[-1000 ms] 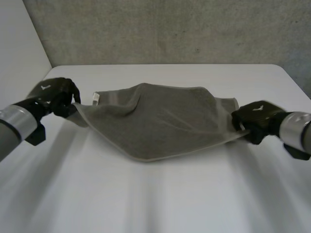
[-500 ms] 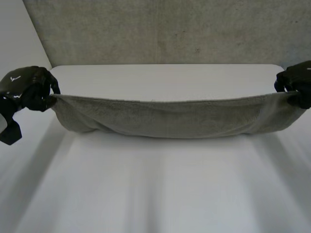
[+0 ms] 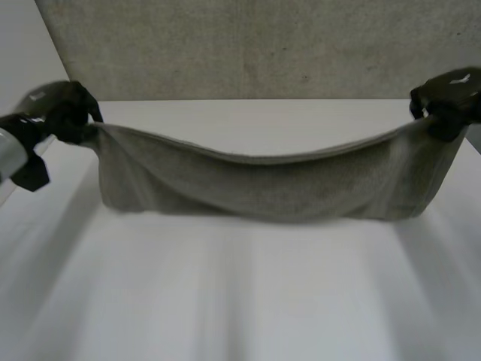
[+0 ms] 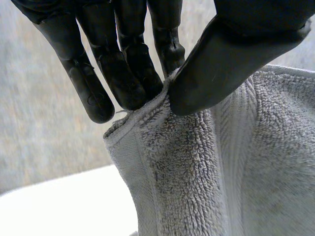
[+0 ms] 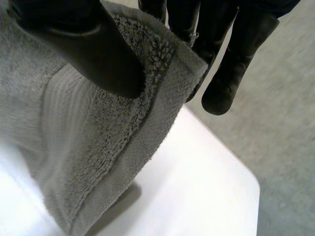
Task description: Fold the towel.
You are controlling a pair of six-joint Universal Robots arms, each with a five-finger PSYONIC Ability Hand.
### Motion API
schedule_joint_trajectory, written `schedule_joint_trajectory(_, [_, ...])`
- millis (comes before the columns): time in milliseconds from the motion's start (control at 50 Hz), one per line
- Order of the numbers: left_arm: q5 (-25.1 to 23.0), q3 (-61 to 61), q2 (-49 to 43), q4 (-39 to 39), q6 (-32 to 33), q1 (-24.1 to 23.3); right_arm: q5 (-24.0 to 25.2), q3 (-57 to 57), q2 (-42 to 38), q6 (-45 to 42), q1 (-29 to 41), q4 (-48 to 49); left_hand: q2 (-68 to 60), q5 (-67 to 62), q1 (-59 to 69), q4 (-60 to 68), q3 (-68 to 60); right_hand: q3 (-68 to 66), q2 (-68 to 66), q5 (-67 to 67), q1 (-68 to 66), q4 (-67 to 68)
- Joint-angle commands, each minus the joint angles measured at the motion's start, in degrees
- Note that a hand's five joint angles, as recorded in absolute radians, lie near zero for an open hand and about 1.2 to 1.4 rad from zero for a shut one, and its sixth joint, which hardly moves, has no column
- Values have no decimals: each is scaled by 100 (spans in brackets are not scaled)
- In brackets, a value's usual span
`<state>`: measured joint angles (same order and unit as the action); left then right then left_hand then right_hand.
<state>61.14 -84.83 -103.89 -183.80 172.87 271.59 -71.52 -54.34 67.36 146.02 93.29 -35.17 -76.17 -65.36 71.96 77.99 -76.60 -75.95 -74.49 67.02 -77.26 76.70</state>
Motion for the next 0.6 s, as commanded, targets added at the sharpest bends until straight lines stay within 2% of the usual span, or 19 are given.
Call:
schedule_joint_trajectory(20, [574, 1150, -1464, 11, 290, -492, -600, 773, -1135, -293, 443, 246, -383, -464, 804, 201, -340, -405, -551, 298, -274, 330])
schedule_joint_trajectory(40, [575, 1153, -1467, 11, 291, -493, -600, 776, -1137, -293, 444, 248, -383, -464, 804, 201, -340, -405, -551, 298, -274, 330])
schedule_joint_trajectory(120, [855, 2475, -2107, 11, 370, -747, -871, 1897, -1716, -171, 672, 878, -383, -464, 804, 201, -340, -405, -551, 298, -274, 330])
schedule_joint_trajectory(140, [856, 2480, -2109, 11, 370, -748, -873, 1901, -1717, -170, 673, 880, -383, -464, 804, 201, -340, -405, -551, 298, -274, 330])
schedule_joint_trajectory(180, [1171, 3294, -2170, -24, 361, -871, -1205, 2636, -1761, 127, 734, 1422, -383, -464, 804, 201, -340, -405, -551, 298, -274, 330])
schedule_joint_trajectory(280, [1576, 3938, -1995, -138, 300, -915, -1339, 3035, -1499, 427, 726, 1908, -383, -464, 804, 201, -340, -405, -551, 298, -274, 330])
schedule_joint_trajectory(360, [1612, 3904, -1792, -165, 247, -933, -1242, 2850, -1339, 419, 699, 1847, -383, -464, 804, 201, -340, -405, -551, 298, -274, 330])
schedule_joint_trajectory(460, [1577, 3245, -1459, -121, 185, -898, -821, 1764, -928, 410, 655, 1286, -383, -464, 804, 201, -340, -405, -551, 298, -274, 330])
schedule_joint_trajectory(520, [1506, 2516, -1151, -183, 194, -854, -653, 1382, -768, 401, 629, 1197, -383, -464, 804, 201, -340, -405, -551, 298, -274, 330])
schedule_joint_trajectory(600, [1095, 1333, -730, -209, 211, -749, -197, 95, -243, 383, 462, 1170, -383, -464, 804, 201, -340, -405, -551, 298, -274, 330])
